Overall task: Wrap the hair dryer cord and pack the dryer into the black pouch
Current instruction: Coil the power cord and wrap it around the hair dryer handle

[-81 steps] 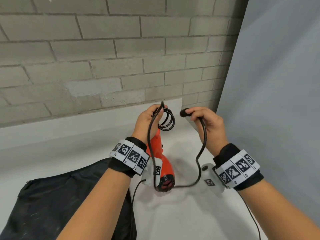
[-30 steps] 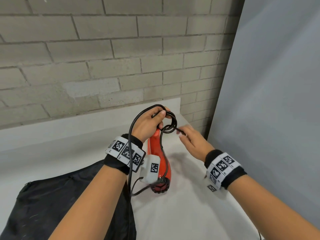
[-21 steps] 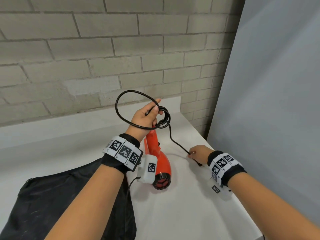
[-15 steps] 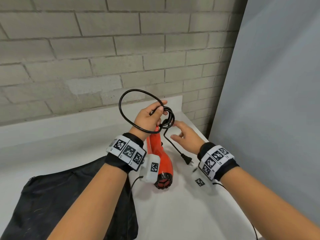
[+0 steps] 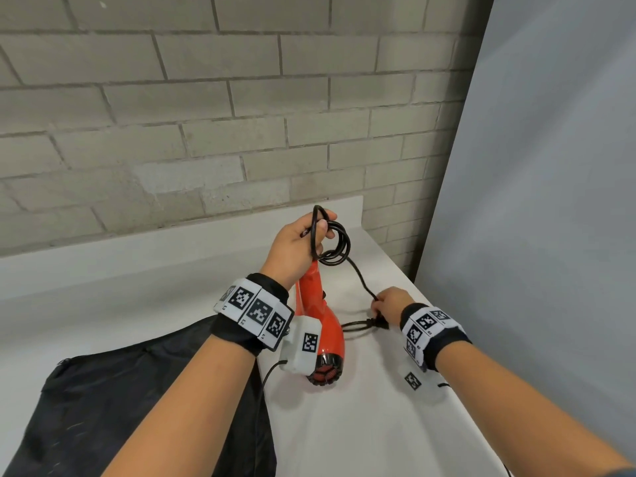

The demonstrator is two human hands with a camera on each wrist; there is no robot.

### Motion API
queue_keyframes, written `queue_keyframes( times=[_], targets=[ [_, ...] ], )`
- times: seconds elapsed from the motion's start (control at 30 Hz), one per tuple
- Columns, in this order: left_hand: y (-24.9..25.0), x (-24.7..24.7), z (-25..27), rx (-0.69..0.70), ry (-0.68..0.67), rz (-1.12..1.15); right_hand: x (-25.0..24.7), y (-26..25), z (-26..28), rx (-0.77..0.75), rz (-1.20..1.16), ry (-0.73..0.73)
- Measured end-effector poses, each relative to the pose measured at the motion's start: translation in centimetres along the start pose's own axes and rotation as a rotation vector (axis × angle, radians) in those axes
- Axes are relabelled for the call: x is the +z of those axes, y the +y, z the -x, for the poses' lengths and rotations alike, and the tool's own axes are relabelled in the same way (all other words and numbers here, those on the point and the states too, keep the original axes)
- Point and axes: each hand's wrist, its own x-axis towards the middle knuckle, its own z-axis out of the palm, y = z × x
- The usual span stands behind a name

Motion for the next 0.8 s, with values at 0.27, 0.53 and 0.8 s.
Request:
queue_keyframes(
  times=[0.27, 0.53, 0.8],
  targets=[
    [-0.2, 0.4, -0.4, 0.045, -0.012, -0.081, -2.3, -5.3, 5.2, -0.692, -0.215, 0.272],
    [0.2, 1.2, -0.1, 0.021, 0.002, -0.061, -1.8, -3.6, 2.6, -0.434, -0.143, 0.388],
    [0.7, 1.4, 0.3, 0.027, 0.01, -0.042, -0.9, -2.1, 1.9, -0.275, -0.002, 0.202]
  ],
)
